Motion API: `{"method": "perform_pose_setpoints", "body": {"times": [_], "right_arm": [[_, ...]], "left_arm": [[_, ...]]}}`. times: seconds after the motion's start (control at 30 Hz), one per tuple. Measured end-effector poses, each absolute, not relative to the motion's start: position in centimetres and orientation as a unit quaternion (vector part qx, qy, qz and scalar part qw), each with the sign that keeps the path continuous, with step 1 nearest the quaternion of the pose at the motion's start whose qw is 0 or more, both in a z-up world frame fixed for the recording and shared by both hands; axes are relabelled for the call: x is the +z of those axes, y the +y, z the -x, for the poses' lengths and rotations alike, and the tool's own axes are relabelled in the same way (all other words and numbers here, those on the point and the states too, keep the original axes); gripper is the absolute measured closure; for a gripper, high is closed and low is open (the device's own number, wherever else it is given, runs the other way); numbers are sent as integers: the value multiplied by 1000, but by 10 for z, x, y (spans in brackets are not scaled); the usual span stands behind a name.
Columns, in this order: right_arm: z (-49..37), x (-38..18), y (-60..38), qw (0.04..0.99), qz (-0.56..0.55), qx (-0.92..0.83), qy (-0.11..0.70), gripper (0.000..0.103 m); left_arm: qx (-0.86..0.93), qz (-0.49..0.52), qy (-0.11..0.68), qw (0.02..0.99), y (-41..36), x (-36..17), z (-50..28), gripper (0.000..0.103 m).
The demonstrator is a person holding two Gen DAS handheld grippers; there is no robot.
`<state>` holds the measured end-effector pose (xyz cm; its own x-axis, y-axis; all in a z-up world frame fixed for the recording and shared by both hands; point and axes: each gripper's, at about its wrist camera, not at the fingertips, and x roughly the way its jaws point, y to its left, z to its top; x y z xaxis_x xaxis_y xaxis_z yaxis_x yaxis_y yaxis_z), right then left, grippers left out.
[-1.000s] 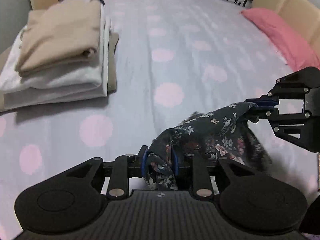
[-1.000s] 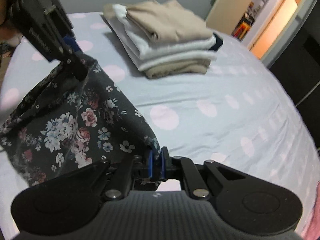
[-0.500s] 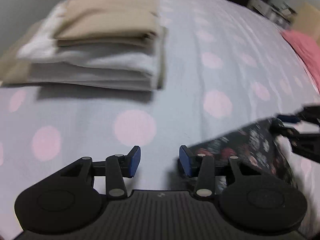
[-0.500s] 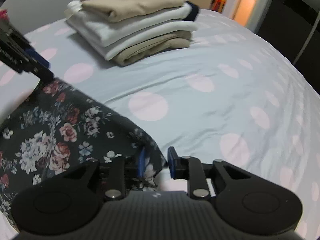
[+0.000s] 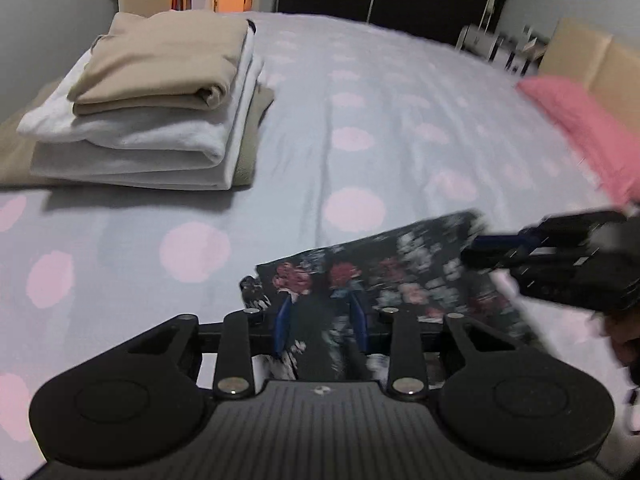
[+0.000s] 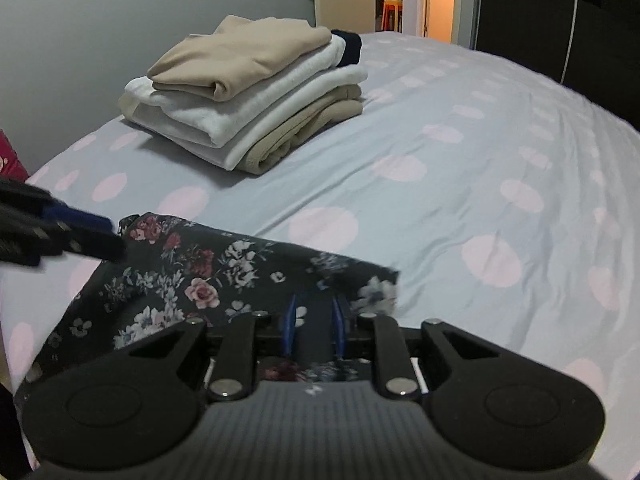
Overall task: Fold clothes
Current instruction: 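Lay the floral jeans flat on the bed and open both grippers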
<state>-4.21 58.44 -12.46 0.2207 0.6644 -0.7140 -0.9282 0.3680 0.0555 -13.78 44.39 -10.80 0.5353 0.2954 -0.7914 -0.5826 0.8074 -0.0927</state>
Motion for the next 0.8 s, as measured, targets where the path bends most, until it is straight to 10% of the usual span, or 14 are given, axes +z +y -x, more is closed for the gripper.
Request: {"method": "perform_pose_setpoints", "body": {"times": [0.8], "right_arm": [[1,-142,566,770,186,454,409,80]], "left_arm": [[301,197,433,826,445,-103,191,74]]}}
